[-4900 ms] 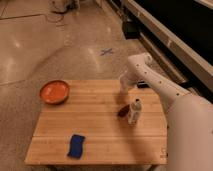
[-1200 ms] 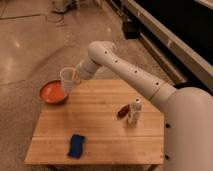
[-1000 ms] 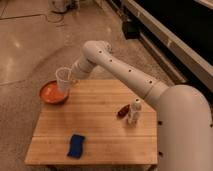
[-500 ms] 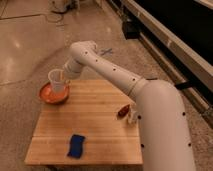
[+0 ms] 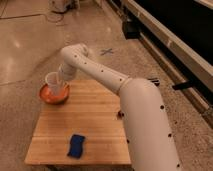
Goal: Place the ceramic cup in the ceramic bowl
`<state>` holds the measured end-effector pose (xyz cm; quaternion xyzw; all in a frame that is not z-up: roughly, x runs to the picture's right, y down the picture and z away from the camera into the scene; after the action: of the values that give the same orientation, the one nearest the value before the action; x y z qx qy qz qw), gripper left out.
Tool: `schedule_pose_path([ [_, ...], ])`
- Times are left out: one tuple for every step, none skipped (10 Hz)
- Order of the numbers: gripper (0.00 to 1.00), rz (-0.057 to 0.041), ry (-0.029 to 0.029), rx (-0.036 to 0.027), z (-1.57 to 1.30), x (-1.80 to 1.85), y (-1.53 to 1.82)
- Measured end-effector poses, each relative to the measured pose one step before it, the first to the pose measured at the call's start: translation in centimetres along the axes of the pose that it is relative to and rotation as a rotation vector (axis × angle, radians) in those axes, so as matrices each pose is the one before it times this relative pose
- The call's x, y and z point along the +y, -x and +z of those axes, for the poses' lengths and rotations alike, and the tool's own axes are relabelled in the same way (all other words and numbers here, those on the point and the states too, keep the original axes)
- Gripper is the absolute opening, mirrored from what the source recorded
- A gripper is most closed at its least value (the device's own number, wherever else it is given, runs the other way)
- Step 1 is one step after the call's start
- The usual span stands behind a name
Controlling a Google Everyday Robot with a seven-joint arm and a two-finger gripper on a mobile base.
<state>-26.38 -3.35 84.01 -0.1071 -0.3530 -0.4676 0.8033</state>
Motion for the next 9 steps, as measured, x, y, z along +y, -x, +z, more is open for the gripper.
schedule_pose_path([
  [0.12, -0.00861, 0.01091, 0.00820, 0.655, -0.061, -0.287],
  [0.25, -0.01492, 0.01558, 0.01086, 1.073, -0.138, -0.300],
  [0.34, -0.00804, 0.00888, 0.00451, 0.707, -0.123, -0.078],
  [0.43, -0.00583, 0.00860, 0.00186, 0.695, -0.124, 0.023],
  [0.53, -0.00161, 0.01088, -0.00212, 0.743, 0.039, 0.090],
  [0.63, -0.00013, 0.00999, -0.00629, 0.709, 0.047, 0.211],
  [0.65, -0.00028, 0.00364, -0.00473, 0.354, -0.034, 0.172],
  [0.65, 0.00196, 0.00041, -0.01078, 0.426, -0.153, 0.318],
  [0.65, 0.00402, -0.00440, -0.01067, 0.207, -0.224, 0.291],
])
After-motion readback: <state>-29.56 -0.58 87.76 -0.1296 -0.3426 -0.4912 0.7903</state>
